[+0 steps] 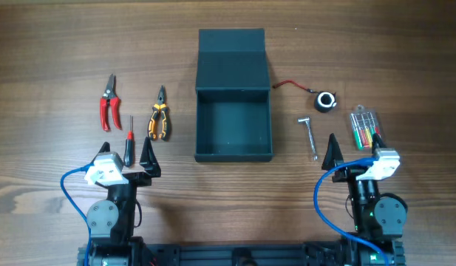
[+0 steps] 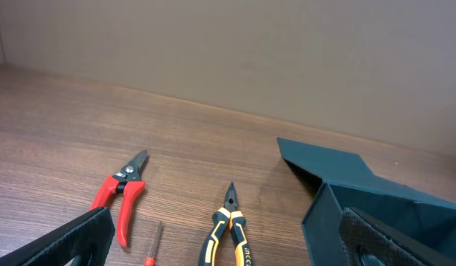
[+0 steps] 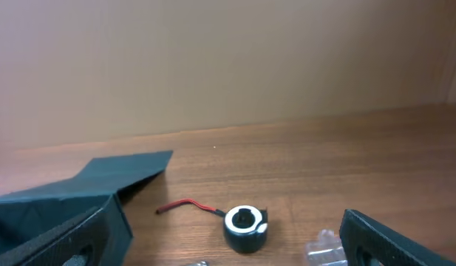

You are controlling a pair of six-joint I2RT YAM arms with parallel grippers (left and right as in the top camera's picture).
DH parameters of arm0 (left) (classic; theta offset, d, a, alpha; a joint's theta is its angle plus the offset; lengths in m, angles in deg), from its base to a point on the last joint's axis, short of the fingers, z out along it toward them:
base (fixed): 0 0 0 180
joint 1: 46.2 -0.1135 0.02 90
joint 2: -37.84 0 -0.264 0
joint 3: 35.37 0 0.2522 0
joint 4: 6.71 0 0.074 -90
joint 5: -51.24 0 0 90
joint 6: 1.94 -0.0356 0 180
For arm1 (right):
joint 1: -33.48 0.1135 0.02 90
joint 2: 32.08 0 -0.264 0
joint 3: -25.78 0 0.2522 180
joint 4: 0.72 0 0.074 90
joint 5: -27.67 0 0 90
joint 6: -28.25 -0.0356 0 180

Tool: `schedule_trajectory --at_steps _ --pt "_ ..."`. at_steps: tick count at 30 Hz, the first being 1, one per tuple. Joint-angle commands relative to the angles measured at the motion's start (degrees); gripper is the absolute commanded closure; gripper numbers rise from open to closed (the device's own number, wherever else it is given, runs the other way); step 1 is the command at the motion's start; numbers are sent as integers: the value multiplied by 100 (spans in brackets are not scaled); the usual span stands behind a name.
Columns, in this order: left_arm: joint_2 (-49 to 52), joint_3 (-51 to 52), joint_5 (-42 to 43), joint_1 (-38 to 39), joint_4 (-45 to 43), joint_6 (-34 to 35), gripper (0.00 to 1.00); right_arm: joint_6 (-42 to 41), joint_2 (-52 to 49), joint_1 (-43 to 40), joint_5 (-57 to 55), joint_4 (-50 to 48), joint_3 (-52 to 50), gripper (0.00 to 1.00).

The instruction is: Pack container

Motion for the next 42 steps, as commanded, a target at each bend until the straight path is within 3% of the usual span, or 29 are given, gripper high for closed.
schedule_trajectory --at_steps 1,5,8,11,14,19,21,31,33,37,42 --pt "-57 55 90 -46 -17 -116 0 -911 -35 -2 22 -13 -4 0" --pt "-57 55 87 -46 -17 -116 0 -1012 -461 -2 24 -42 90 0" --pt "-57 55 90 -46 -17 -116 0 -160 -1095 -2 20 -330 490 0" --pt "-57 55 90 -46 -17 -116 0 367 -2507 -4 33 -306 1659 0" --pt "-57 55 90 -46 -17 -116 0 376 -4124 -4 116 868 3407 0" --pt "-57 55 87 -46 -17 -116 0 1117 -7110 -4 417 4111 6929 0" --pt "-57 55 87 -46 -17 -116 0 1119 -7825 -4 367 4741 7709 0" --pt "-57 55 87 -46 -17 -116 0 1357 -8087 -9 -1493 5023 7812 0" --pt "-57 55 87 -46 -17 -116 0 1871 -8115 -79 -1539 5182 7814 0" --pt "-57 55 90 -46 -17 -116 0 1829 -8793 -938 -1154 5379 7814 0" --pt "-57 55 87 -46 -17 -116 0 1985 -10072 -1449 -463 5445 7814 0"
